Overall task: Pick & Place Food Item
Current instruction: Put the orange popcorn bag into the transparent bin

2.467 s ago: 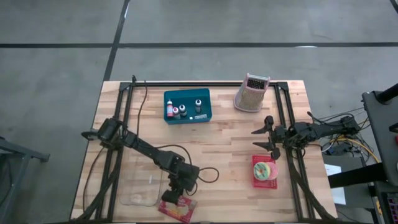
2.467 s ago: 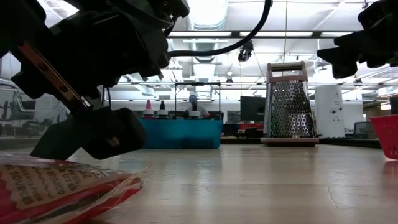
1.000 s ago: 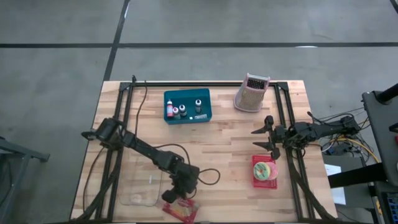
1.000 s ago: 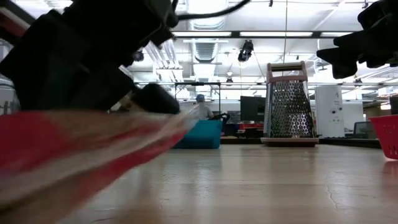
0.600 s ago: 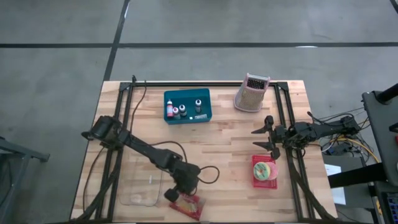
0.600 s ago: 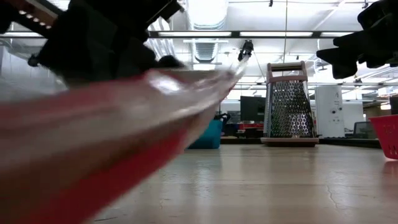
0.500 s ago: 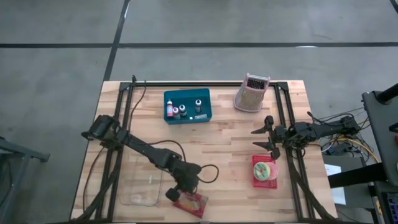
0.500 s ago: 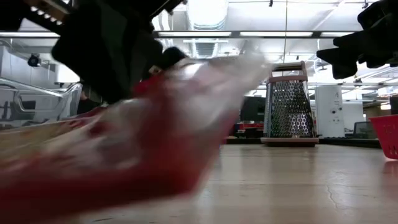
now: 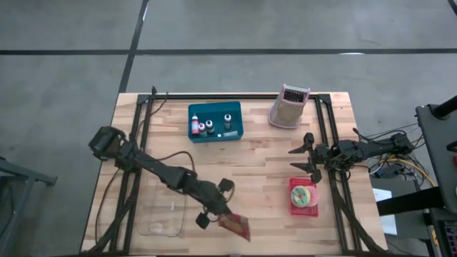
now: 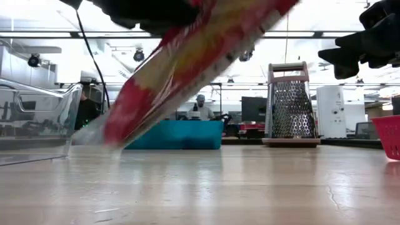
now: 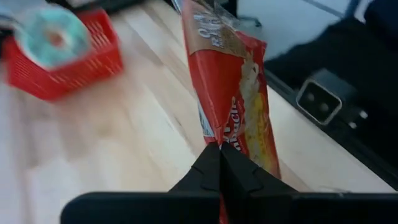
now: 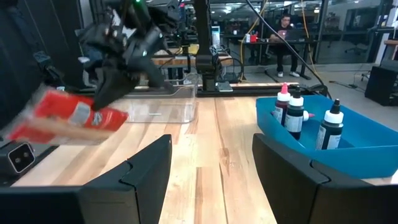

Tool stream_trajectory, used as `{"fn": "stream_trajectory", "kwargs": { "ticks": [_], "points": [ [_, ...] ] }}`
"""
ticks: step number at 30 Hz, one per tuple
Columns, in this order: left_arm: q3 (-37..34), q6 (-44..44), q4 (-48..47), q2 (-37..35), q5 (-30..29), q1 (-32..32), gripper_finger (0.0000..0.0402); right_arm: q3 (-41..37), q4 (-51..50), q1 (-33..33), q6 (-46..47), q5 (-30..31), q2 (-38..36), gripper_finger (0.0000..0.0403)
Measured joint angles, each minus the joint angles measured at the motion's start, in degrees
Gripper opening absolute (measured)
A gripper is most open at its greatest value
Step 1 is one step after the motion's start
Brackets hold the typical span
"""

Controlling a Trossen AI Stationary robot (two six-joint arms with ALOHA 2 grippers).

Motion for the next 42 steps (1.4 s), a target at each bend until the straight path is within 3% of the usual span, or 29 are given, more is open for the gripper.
{"fn": "stream_trajectory", "kwargs": {
  "ticks": [8, 17, 25, 32, 42],
  "points": [
    [-7.7, 4.3, 8.2, -9.6, -8.6, 0.0, 0.0000, 0.0, 0.0, 0.0, -0.2, 0.0, 0.0, 0.0219],
    [-20.5, 4.9, 19.1, -20.5, -22.6, -1.7, 0.0000, 0.0, 0.0, 0.0, -0.2, 0.0, 0.0, 0.0219],
    [-25.6, 5.0, 14.6, -29.9, -35.1, -5.7, 0.0000, 0.0, 0.0, 0.0, 0.0, 0.0, 0.1, 0.0219],
    [-30.2, 4.4, 11.2, -40.0, -40.3, -10.7, 0.0000, 0.0, -0.1, 0.0, 0.1, 0.0, 0.1, 0.0219],
    [-34.8, 4.6, 6.6, -53.6, -40.3, -18.4, 0.0000, 0.0, 0.0, 0.0, 1.0, 0.0, 0.0, 0.0219]
  ]
}}
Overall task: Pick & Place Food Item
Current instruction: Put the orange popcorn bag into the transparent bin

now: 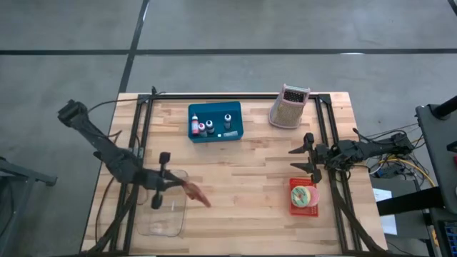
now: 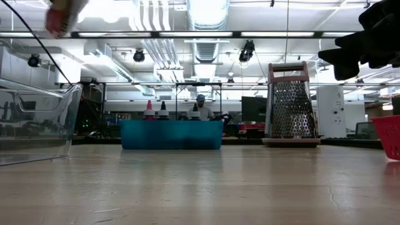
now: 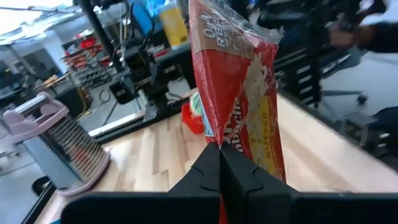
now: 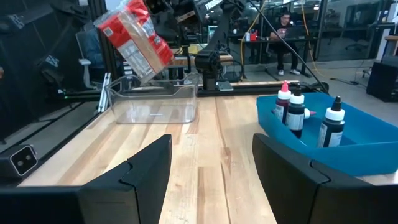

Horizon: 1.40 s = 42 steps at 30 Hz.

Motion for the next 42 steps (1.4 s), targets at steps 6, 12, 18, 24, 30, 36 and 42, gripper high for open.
{"fn": "stream_trajectory", "kwargs": {
  "ticks": [6, 12, 18, 24, 30, 36, 42],
  "points": [
    [-0.1, -0.2, -5.8, -5.9, -0.9, -4.7, 0.0000, 0.0, 0.0, 0.0, 0.7, 0.0, 0.0, 0.0219],
    [-0.1, -3.7, -13.2, -9.3, -5.4, -8.9, 0.0000, 0.0, 0.0, 0.0, 1.9, 0.0, 0.0, 0.0219],
    [-0.2, -5.5, -17.0, -12.0, -8.7, -13.7, 0.0000, 0.0, 0.0, 0.0, 2.0, 0.0, 0.0, 0.0219],
    [-5.4, -1.0, -6.4, -14.0, 0.8, -15.0, 0.0000, 0.0, 0.1, 0.0, 1.9, 0.0, 0.0, 0.0219],
    [-10.0, -4.3, -4.2, -17.2, 2.4, -15.1, 0.0000, 0.0, 0.4, 0.0, 1.8, 0.0, 0.0, 0.0219],
    [-10.2, -6.3, -8.4, -21.1, 2.6, -16.7, 0.0000, 0.0, 0.4, 0.0, 1.7, 0.0, 0.0, 0.0219],
    [-10.2, -12.5, -14.1, -23.8, -6.7, -18.6, 0.0000, 0.0, 0.0, 0.0, 1.9, -0.1, 0.0, 0.0219]
  ]
}}
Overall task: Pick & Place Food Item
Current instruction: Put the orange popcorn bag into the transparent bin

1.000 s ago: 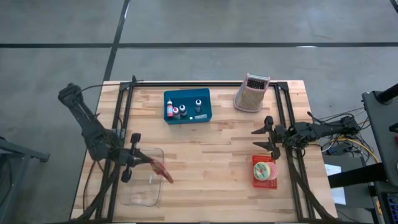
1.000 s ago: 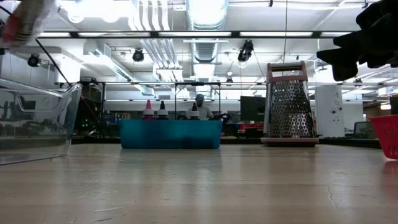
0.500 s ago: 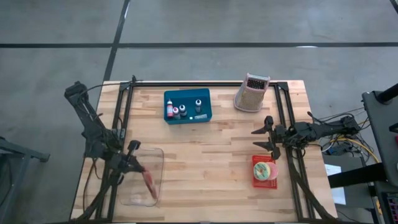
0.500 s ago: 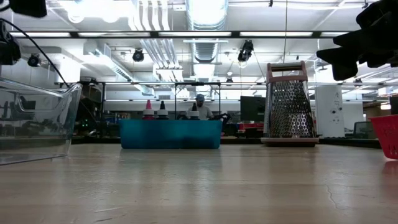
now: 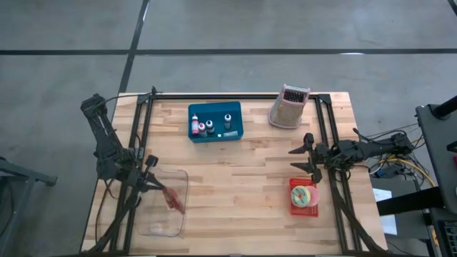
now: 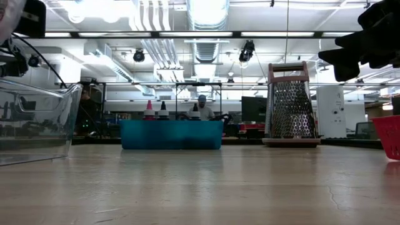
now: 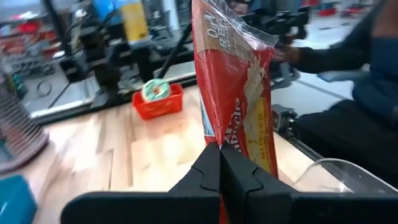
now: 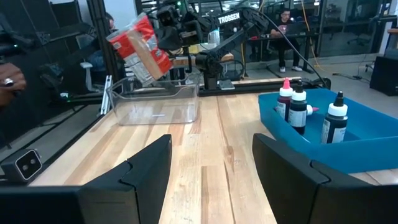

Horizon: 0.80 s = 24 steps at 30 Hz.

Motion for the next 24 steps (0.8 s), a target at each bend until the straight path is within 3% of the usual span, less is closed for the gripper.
{"fn": "stream_trajectory", "kwargs": {
  "ticks": [12, 24],
  "points": [
    [0.0, -10.1, -3.1, 3.5, -1.9, -0.4, 0.0000, 0.0, -0.5, 0.0, 0.5, -0.2, 0.0, 0.0219],
    [0.0, -24.2, -13.8, 3.8, -4.0, -1.0, 0.0000, 0.0, -0.5, 0.0, 0.7, -0.4, 0.0, 0.0219]
  ]
}}
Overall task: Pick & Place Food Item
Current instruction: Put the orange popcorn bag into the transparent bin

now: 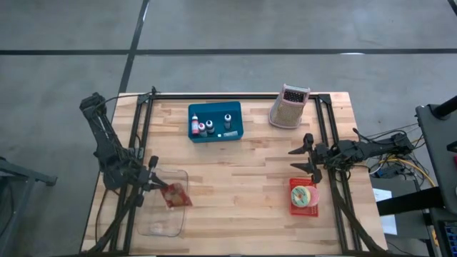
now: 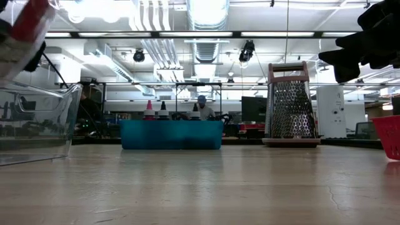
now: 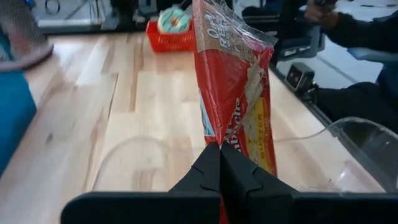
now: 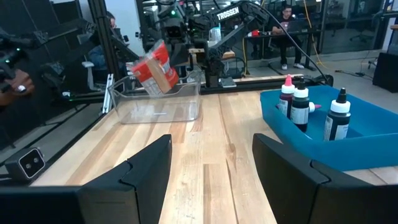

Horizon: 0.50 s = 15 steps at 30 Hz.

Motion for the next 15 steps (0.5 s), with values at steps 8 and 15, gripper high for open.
{"fn": "stream_trajectory", "kwargs": {
  "ticks": [8, 15],
  "points": [
    [0.0, -8.0, -3.2, 0.1, 1.4, -0.2, 0.0000, 0.0, 0.0, 0.0, 0.0, 0.0, 0.0, 0.0219],
    [0.0, -12.7, -6.0, 0.2, 2.8, -0.3, 0.0000, 0.0, 0.0, 0.0, 0.0, 0.0, 0.0, 0.0219]
  ]
}}
